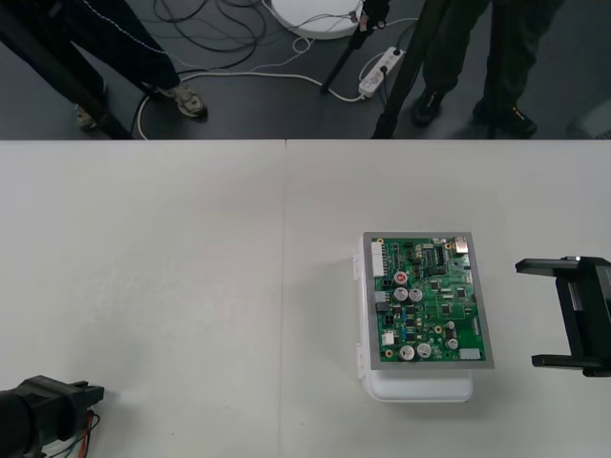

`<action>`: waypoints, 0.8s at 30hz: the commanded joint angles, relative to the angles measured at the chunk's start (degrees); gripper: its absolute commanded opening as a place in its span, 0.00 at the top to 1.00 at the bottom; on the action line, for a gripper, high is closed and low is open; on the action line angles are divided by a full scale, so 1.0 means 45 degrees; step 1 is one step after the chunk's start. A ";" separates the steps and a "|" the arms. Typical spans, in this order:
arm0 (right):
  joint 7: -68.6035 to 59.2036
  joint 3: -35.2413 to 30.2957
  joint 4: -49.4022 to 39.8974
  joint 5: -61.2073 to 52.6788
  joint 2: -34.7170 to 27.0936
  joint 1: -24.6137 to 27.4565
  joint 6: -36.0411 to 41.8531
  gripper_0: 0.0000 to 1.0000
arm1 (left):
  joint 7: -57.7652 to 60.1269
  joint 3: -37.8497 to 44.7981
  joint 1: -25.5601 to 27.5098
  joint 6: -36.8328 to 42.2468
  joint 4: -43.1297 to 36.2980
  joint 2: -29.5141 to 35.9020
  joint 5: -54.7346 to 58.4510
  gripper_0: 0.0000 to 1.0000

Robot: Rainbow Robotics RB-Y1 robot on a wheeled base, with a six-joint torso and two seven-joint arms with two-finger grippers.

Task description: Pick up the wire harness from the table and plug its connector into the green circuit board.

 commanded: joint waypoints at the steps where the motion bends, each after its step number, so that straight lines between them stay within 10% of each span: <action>1: -0.0343 -0.0231 0.0089 0.0054 -0.0042 0.0147 -0.0238 0.00 | -0.0836 -0.0233 -0.0551 0.0420 0.0038 -0.0120 0.0251 1.00; 24: -0.0402 -0.0328 0.0245 0.0054 0.0036 0.0128 -0.0238 0.00 | 0.4047 0.1154 -0.0551 -0.1142 -0.0529 0.0544 0.1051 1.00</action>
